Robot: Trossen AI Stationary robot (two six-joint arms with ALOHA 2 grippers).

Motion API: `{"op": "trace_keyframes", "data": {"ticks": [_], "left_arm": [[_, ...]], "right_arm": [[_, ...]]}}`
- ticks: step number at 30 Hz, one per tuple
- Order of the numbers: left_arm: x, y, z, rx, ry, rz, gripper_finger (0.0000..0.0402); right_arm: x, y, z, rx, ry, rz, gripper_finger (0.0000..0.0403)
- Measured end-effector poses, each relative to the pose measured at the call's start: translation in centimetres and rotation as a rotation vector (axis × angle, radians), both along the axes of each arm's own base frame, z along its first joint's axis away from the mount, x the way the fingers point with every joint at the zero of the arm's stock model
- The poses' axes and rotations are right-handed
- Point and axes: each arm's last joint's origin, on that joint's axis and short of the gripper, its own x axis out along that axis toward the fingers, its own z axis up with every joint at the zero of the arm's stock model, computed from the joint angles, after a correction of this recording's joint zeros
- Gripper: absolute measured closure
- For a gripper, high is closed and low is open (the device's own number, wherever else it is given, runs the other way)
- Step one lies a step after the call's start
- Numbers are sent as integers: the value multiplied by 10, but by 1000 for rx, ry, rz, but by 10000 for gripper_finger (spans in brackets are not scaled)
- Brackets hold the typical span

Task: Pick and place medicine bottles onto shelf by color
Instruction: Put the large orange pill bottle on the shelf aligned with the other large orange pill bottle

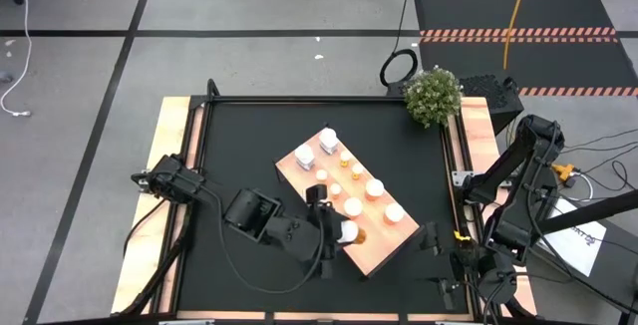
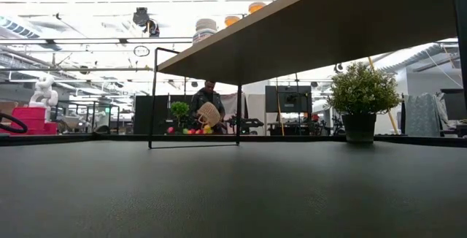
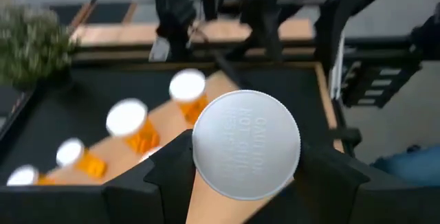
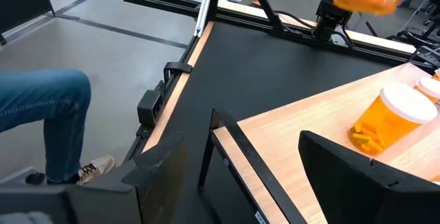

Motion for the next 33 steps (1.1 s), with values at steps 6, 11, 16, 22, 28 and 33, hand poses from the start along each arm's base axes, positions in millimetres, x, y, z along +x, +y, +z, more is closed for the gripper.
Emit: {"op": "trace_keyframes", "data": {"ticks": [6, 11, 16, 22, 28, 33], "left_arm": [[4, -2, 7, 27, -76, -28, 188], [12, -4, 3, 40, -104, -21, 188], [32, -11, -22, 105, -84, -41, 188], [48, -7, -39, 123, -66, 1, 188], [54, 4, -41, 55, -57, 10, 188], [58, 6, -55, 78, 18, -4, 188]], "right_arm": [[-1, -1, 1, -5, 1, 2, 126], [-3, -5, 6, 14, -9, 1, 126], [-5, -9, 9, 31, -10, -4, 126], [-10, -11, 8, 31, 12, -6, 126], [-14, -9, 8, 29, 13, 9, 126], [-14, -10, 9, 38, 9, 7, 126]]}}
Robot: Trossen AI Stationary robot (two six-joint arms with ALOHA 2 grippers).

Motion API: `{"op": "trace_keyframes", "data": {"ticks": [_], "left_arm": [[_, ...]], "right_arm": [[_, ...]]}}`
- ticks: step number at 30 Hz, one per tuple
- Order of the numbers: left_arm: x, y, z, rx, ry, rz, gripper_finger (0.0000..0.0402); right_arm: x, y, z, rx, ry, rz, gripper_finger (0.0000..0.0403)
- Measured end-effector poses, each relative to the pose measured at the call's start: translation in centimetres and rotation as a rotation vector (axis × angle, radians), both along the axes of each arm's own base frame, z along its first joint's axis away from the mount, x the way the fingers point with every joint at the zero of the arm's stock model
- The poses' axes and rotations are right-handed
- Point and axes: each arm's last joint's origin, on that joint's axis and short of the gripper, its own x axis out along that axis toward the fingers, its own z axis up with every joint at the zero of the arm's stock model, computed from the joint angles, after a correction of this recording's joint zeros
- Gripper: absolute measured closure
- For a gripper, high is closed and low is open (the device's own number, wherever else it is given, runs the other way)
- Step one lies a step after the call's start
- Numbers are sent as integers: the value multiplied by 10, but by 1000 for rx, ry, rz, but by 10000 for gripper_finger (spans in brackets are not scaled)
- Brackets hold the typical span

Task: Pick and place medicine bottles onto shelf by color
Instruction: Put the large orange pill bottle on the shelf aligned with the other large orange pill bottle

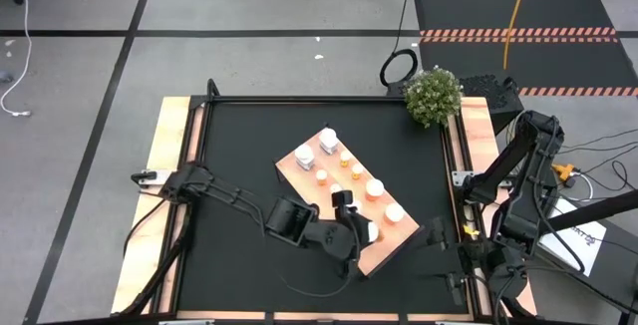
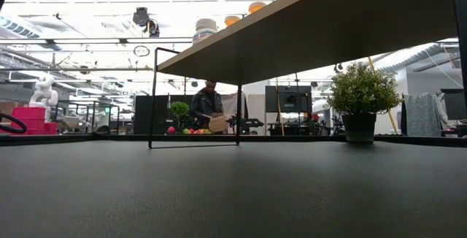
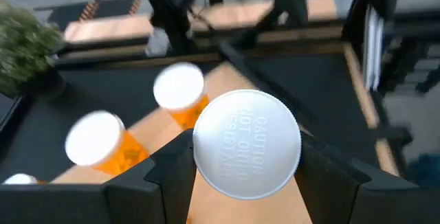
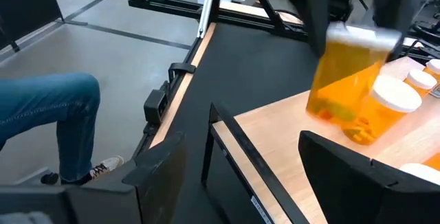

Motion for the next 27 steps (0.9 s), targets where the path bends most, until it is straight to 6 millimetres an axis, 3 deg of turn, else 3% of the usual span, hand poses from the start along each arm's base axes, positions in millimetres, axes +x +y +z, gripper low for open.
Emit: {"op": "trace_keyframes", "data": {"ticks": [7, 27], "left_arm": [[10, 0, -24, 32, 77, -6, 188], [18, 0, -45, 134, 148, -61, 188]], "right_arm": [[0, 0, 0, 16, 2, -5, 126], [0, 0, 0, 15, 3, -3, 126]]}}
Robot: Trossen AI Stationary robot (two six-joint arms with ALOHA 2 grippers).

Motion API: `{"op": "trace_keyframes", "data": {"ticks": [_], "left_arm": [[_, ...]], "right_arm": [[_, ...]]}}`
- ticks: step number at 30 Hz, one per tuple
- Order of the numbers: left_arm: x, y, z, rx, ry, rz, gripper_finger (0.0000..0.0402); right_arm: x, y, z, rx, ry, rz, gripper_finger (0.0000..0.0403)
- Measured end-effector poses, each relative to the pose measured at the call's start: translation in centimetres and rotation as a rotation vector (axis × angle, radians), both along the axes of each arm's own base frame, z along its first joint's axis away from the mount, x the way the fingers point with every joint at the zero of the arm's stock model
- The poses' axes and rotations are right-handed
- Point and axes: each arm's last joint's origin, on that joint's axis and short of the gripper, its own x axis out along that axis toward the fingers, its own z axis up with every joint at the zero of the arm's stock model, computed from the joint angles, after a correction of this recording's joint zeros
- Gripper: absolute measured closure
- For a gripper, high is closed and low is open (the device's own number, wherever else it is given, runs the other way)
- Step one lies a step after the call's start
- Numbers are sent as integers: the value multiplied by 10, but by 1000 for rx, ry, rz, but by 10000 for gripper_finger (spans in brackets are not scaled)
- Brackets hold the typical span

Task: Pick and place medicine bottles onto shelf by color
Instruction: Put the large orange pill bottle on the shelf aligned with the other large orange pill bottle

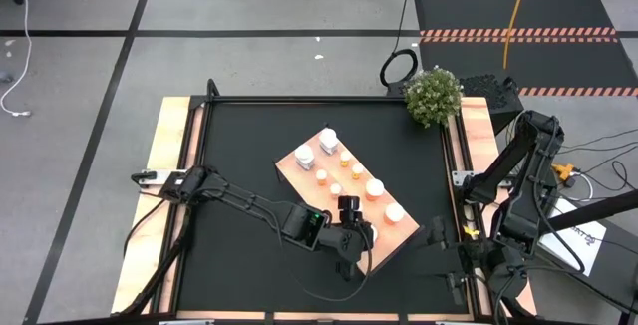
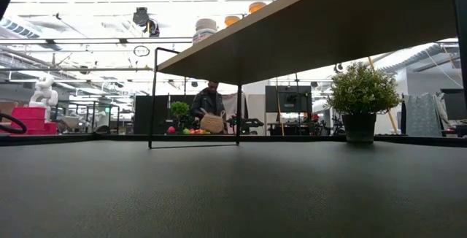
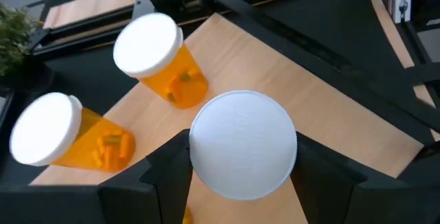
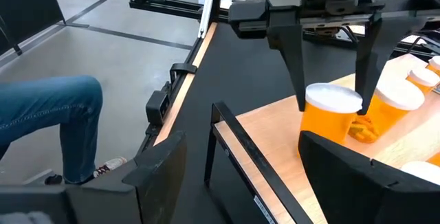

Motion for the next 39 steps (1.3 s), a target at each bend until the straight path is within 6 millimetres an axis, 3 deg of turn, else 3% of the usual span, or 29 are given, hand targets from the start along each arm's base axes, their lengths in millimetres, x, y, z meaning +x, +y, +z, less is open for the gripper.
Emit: {"op": "trace_keyframes", "data": {"ticks": [12, 23, 39], "left_arm": [[0, 0, 0, 0, -2, 0, 186], [0, 0, 1, 2, -7, 5, 140], [4, -4, 7, 36, -85, -9, 138]], "right_arm": [[0, 0, 0, 1, 0, 0, 126], [0, 0, 0, 1, 0, 0, 126], [0, 0, 0, 1, 1, 1, 126]]}}
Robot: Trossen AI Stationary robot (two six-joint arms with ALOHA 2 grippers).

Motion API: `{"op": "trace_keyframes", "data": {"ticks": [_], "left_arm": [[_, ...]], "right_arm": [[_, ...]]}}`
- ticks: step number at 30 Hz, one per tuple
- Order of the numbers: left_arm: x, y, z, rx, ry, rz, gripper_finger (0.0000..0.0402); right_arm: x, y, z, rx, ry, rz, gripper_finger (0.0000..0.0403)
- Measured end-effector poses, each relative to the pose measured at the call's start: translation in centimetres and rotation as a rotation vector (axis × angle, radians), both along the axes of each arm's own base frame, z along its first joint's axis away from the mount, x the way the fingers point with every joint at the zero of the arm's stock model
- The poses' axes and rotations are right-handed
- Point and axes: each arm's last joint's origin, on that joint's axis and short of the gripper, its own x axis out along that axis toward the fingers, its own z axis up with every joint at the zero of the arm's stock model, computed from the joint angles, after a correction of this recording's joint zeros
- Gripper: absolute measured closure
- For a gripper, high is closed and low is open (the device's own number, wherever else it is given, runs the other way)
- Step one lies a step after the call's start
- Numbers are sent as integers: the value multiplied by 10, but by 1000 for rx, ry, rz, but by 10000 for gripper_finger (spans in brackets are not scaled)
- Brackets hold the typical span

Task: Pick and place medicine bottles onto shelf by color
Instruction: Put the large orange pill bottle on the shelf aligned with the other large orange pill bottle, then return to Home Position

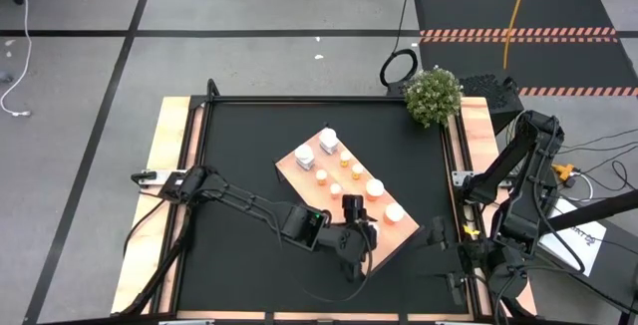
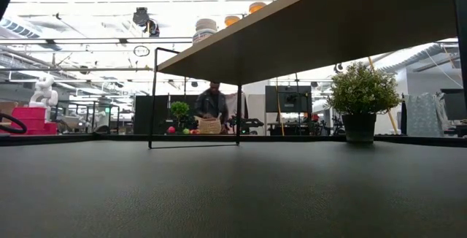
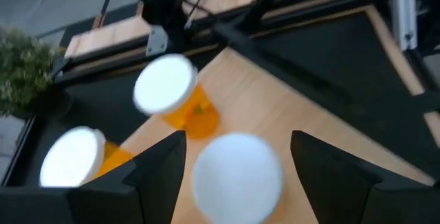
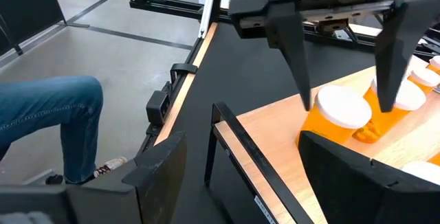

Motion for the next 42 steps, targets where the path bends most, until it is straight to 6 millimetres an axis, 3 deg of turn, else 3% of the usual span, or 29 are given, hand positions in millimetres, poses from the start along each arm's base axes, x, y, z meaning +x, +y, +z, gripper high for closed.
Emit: {"op": "trace_keyframes", "data": {"ticks": [5, 8, 15, 21, 27, 36, 42], "left_arm": [[-10, -19, 11, 4, -56, -26, 138], [-27, -33, 21, 16, -66, 22, 152], [-54, -64, 6, 20, -14, 160, 228], [-44, -52, -26, -27, -11, 276, 291], [-27, -33, -44, -83, -33, 299, 325], [-21, -27, -54, -118, -25, 259, 335], [-29, -42, -48, -93, -8, 194, 335]], "right_arm": [[0, 0, 0, 0, 1, 1, 126], [-1, 1, 0, -1, 1, 7, 126], [-6, 4, 0, 9, -2, 29, 126], [-6, 5, 2, 24, -14, 30, 126], [-6, 5, 2, 5, -18, 37, 126], [-6, 5, 2, 0, -19, 39, 126], [-6, 5, 2, 2, -18, 38, 126]]}}
